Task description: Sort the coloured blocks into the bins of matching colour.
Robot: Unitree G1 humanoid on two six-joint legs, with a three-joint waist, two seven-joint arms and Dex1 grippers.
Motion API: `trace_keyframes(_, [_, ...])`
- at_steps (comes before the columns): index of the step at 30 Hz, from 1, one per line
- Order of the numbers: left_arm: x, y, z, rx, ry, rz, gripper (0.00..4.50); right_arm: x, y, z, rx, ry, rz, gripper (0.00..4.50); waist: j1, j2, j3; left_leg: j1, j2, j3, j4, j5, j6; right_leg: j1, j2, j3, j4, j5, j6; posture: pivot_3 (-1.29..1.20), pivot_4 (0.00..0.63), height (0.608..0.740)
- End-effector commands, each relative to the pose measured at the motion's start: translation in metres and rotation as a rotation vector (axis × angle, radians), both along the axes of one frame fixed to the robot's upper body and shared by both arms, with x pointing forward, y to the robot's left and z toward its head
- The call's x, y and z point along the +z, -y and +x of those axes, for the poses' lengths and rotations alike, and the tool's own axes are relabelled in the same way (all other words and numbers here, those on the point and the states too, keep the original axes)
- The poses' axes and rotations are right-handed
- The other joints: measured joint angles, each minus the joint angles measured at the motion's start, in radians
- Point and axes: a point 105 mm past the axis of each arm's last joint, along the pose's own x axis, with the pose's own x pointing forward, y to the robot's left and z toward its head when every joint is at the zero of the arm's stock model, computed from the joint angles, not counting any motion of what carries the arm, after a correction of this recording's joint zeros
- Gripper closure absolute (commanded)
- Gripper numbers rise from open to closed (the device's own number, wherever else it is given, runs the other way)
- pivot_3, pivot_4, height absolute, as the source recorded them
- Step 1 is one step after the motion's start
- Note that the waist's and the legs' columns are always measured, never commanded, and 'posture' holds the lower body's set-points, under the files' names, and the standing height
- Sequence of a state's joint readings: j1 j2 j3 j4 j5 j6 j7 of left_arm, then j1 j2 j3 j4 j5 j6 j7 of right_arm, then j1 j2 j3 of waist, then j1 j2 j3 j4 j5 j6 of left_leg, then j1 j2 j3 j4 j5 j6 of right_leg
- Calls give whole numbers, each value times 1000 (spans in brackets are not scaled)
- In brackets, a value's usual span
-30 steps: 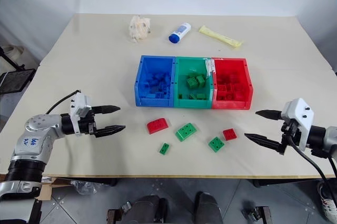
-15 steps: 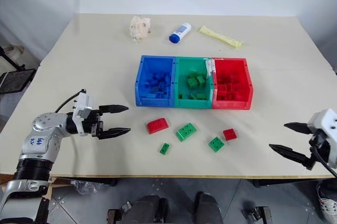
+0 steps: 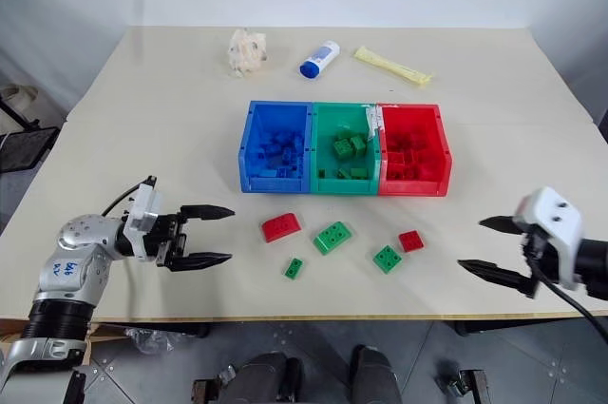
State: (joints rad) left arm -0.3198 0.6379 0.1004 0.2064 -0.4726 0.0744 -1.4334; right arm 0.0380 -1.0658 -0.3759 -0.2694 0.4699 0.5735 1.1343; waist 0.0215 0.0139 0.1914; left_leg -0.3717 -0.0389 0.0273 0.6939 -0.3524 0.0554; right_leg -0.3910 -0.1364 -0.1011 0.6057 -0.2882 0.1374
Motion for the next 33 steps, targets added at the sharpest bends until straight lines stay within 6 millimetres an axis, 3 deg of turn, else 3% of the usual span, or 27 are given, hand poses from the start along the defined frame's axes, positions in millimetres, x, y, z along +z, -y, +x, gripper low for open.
trace_keyframes(1, [6,4,-7,-23,66,-24,24,-10,-11,10,3,-12,22,0,5,0,0,0,0,-1,0,0,0,0,-1,0,0,0,0,0,150,740])
trace_keyframes(7, [5,11,-3,34,170,-45,24,-29,-26,25,-16,-17,70,0,6,0,0,-4,-3,-6,3,0,0,1,-3,-1,0,0,0,0,150,740])
trace_keyframes(19, [5,9,-6,20,171,-34,24,-63,-37,43,-15,-42,50,0,-3,-1,-1,-1,-1,-3,3,0,0,1,3,-3,1,0,0,0,150,740])
trace_keyframes(22, [5,9,-5,20,173,-33,0,-69,-36,45,-15,-35,31,624,-5,-2,-1,0,0,-3,3,0,0,2,3,-3,1,0,0,0,150,740])
trace_keyframes(28, [6,5,-2,46,178,-33,0,-66,-42,47,-2,-13,48,2507,-5,-2,-2,0,0,-3,3,0,0,2,3,-3,1,0,0,0,150,740])
trace_keyframes(33, [10,-3,-2,84,183,-35,0,-48,-46,53,-4,62,76,2508,-11,-2,-2,0,1,-3,3,-1,-1,2,3,-3,1,0,0,0,150,740])
